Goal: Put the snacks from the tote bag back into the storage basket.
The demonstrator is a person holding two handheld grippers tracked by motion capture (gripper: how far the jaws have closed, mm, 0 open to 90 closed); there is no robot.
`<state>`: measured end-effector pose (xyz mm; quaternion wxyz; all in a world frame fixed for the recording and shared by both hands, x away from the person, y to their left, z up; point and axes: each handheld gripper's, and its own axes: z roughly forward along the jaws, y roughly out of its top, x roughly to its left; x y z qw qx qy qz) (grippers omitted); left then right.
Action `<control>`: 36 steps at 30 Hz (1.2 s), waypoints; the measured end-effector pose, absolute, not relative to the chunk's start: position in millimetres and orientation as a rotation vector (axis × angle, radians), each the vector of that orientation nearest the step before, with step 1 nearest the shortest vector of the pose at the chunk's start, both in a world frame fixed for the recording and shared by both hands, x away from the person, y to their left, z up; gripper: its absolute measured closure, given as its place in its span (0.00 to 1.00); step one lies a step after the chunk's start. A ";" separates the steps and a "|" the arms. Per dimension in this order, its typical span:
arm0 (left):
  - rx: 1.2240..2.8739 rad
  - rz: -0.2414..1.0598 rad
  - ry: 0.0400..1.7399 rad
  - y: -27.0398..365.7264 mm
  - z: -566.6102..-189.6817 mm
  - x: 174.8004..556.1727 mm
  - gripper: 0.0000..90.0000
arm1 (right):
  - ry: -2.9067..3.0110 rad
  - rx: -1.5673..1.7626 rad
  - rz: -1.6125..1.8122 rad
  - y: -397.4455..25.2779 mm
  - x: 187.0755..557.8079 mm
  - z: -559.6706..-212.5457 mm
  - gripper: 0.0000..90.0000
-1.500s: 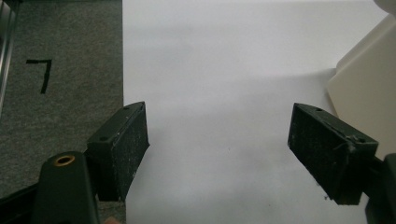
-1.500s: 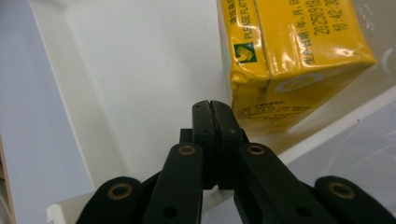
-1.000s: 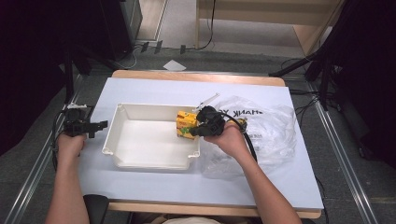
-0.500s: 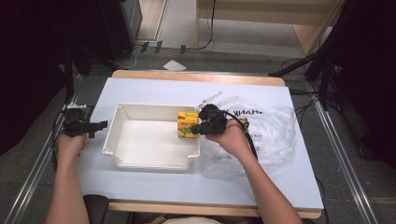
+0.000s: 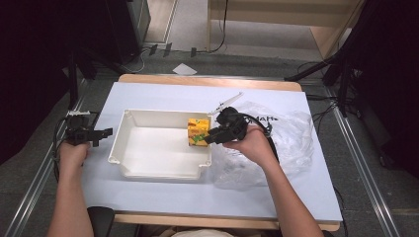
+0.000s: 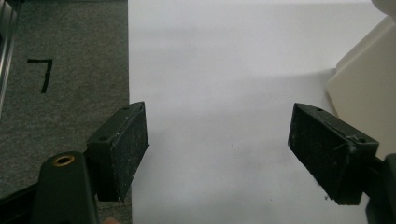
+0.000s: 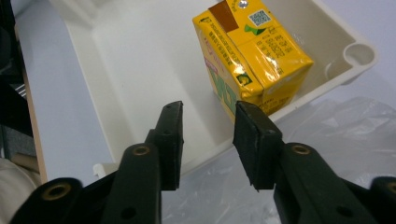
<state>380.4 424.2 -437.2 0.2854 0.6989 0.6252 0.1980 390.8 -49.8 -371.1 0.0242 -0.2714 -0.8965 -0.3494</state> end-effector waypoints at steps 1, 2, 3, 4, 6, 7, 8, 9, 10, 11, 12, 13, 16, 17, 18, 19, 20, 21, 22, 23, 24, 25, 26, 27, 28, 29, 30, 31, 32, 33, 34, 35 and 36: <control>1.871 0.529 1.674 423.9 -437.4 380.4 0.24 | -2.773 -0.832 -1.082 -51.4 391.2 -371.4 0.69; 1.872 0.528 1.674 423.8 -437.6 380.4 0.24 | -2.773 -0.836 -1.075 -52.9 391.2 -371.5 0.68; 1.872 0.526 1.675 423.7 -437.8 380.5 0.24 | -2.768 -0.841 -1.069 -53.9 390.9 -371.7 0.67; 1.874 0.527 1.672 423.8 -437.7 380.5 0.24 | -2.770 -0.831 -1.070 -55.6 391.4 -372.2 0.66; 1.870 0.527 1.672 423.6 -437.4 380.2 0.24 | -2.762 -0.842 -1.067 -59.4 391.1 -372.0 0.63; 1.870 0.528 1.672 423.7 -437.4 380.3 0.24 | -2.758 -0.837 -1.079 -61.9 391.3 -371.6 0.61; 1.870 0.526 1.673 423.7 -437.5 380.3 0.24 | -2.755 -0.839 -1.083 -64.6 391.3 -370.8 0.60; 1.873 0.525 1.673 423.8 -437.6 380.4 0.24 | -2.751 -0.846 -1.095 -68.2 391.2 -369.8 0.59; 1.872 0.524 1.673 423.7 -437.7 380.4 0.24 | -2.751 -0.850 -1.102 -71.1 391.4 -369.2 0.58; 1.872 0.526 1.671 423.7 -437.8 380.5 0.24 | -2.748 -0.858 -1.104 -73.8 391.5 -368.9 0.57; 1.874 0.526 1.670 423.5 -437.6 380.5 0.24 | -2.747 -0.866 -1.103 -76.4 391.5 -368.7 0.57; 1.873 0.525 1.671 423.2 -437.7 380.5 0.24 | -2.749 -0.872 -1.103 -79.0 391.7 -368.6 0.56; 1.877 0.526 1.672 423.1 -437.9 380.6 0.24 | -2.749 -0.888 -1.103 -85.8 392.6 -368.7 0.54; 1.878 0.526 1.672 423.1 -437.9 380.6 0.24 | -2.747 -0.895 -1.104 -87.7 392.9 -368.8 0.53; 1.876 0.527 1.672 423.0 -437.9 380.6 0.24 | -2.753 -0.900 -1.106 -90.3 393.7 -368.8 0.53; 1.875 0.526 1.673 422.8 -438.0 380.6 0.24 | -2.751 -0.908 -1.105 -91.6 393.9 -368.7 0.52; 1.875 0.525 1.673 422.8 -438.0 380.6 0.24 | -2.751 -0.916 -1.106 -93.4 394.7 -368.9 0.51; 1.879 0.524 1.671 422.9 -437.9 380.6 0.24 | -2.752 -0.929 -1.107 -95.2 395.2 -368.8 0.50; 1.881 0.523 1.669 422.8 -437.9 380.6 0.24 | -2.750 -0.940 -1.105 -97.2 395.9 -368.9 0.50; 1.879 0.524 1.671 422.8 -437.8 380.5 0.24 | -2.758 -0.949 -1.101 -99.5 397.0 -369.0 0.50; 1.880 0.525 1.669 422.9 -437.7 380.5 0.24 | -2.759 -0.968 -1.098 -101.7 397.7 -369.1 0.50; 1.878 0.525 1.671 422.8 -437.8 380.4 0.24 | -2.762 -0.984 -1.095 -104.2 398.8 -369.3 0.49; 1.879 0.526 1.671 422.9 -437.7 380.4 0.24 | -2.763 -0.996 -1.096 -106.3 399.7 -369.6 0.49; 1.879 0.526 1.671 423.0 -437.8 380.4 0.24 | -2.763 -1.013 -1.092 -109.1 400.7 -369.5 0.49; 1.877 0.526 1.672 422.9 -437.9 380.4 0.24 | -2.764 -1.026 -1.093 -111.9 401.7 -369.6 0.48; 1.876 0.527 1.672 423.0 -437.9 380.4 0.24 | -2.765 -1.040 -1.101 -114.8 402.9 -369.9 0.48; 1.876 0.526 1.672 423.0 -438.0 380.4 0.24 | -2.762 -1.053 -1.108 -118.6 404.2 -370.1 0.48; 1.878 0.528 1.671 423.2 -437.9 380.4 0.24 | -2.760 -1.068 -1.105 -120.7 404.8 -370.1 0.48; 1.878 0.528 1.671 423.3 -438.0 380.4 0.24 | -2.756 -1.079 -1.109 -123.6 405.7 -370.3 0.48; 1.880 0.528 1.671 423.4 -438.0 380.4 0.24 | -2.753 -1.084 -1.119 -126.4 406.8 -370.7 0.48; 1.879 0.528 1.671 423.2 -438.1 380.5 0.24 | -2.746 -1.099 -1.121 -129.1 407.6 -370.9 0.48; 1.877 0.527 1.672 423.0 -438.2 380.4 0.24 | -2.750 -1.111 -1.125 -132.3 408.9 -371.7 0.48; 1.878 0.526 1.672 423.0 -438.1 380.4 0.24 | -2.751 -1.119 -1.128 -135.0 410.1 -372.7 0.47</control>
